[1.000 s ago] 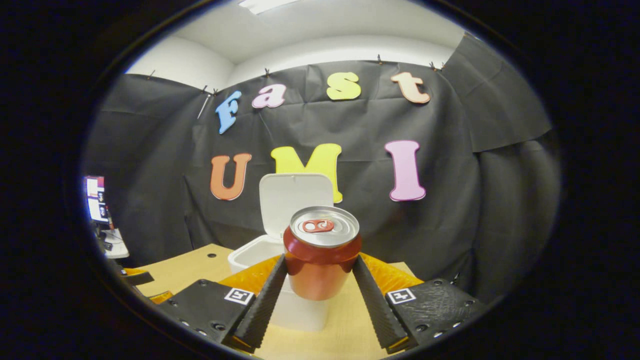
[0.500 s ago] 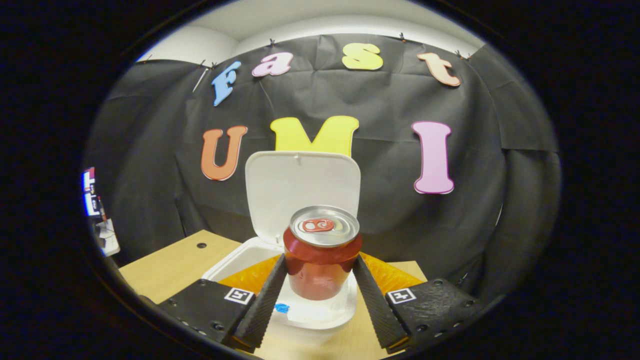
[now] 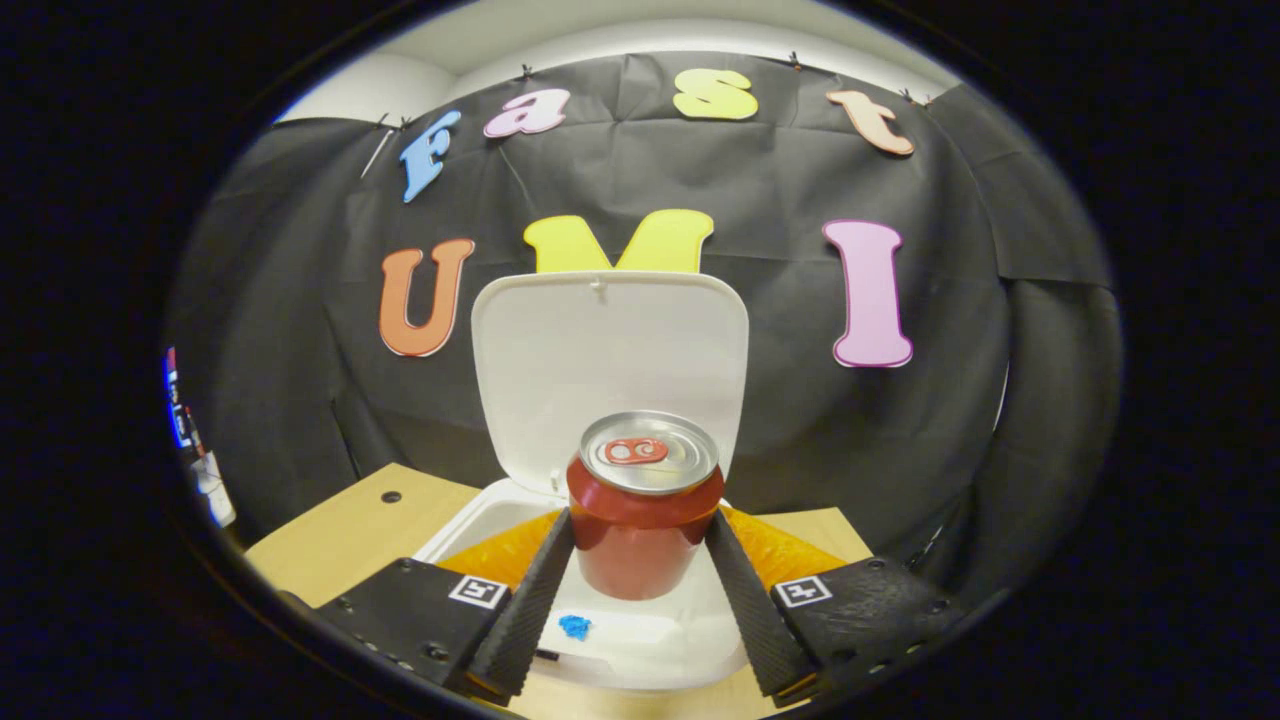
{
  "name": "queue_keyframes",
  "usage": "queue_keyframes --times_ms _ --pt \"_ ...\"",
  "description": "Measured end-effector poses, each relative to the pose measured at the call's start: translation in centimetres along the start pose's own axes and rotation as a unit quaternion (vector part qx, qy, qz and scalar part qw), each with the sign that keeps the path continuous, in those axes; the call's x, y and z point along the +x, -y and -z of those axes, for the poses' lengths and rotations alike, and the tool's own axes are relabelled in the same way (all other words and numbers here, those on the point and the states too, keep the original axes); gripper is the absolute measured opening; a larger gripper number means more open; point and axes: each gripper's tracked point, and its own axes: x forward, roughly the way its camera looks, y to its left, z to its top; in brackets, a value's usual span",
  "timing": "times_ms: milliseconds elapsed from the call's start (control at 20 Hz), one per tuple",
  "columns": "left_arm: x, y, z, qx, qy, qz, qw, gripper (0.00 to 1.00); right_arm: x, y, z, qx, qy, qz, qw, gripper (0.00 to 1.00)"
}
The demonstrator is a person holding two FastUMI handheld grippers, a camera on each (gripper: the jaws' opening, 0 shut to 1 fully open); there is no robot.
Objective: Press the lid of the desktop garbage bin to open it, pick up the crumpled paper on the desktop and throw it into the bin, then pick up the pop can on the desktop and drop it into the bin, and finally close the garbage bin lid.
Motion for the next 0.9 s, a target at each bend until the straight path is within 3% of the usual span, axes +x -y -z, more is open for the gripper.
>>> queue_keyframes --times_ms 350,650,750,900 --pt "0.1 -1.0 -0.2 0.006 0.003 -0.013 1.000 0.99 -0.3 -0.7 0.0 -0.020 -0.003 0.013 1.000 0.81" --pt "0.2 -1.8 -0.1 0.005 0.002 -0.028 1.000 0.99 -0.9 -2.1 0.0 -0.035 -0.002 -0.008 0.999 0.84" --pt "0.3 -1.9 0.1 0.003 -0.003 -0.027 1.000 0.99 -0.9 -2.1 -0.4 -0.039 0.004 -0.007 0.999 0.93" --pt "0.1 -2.1 0.2 0.000 -0.007 -0.033 0.999 0.99 -1.5 -2.1 -1.5 -0.036 0.020 -0.004 0.999 0.95"
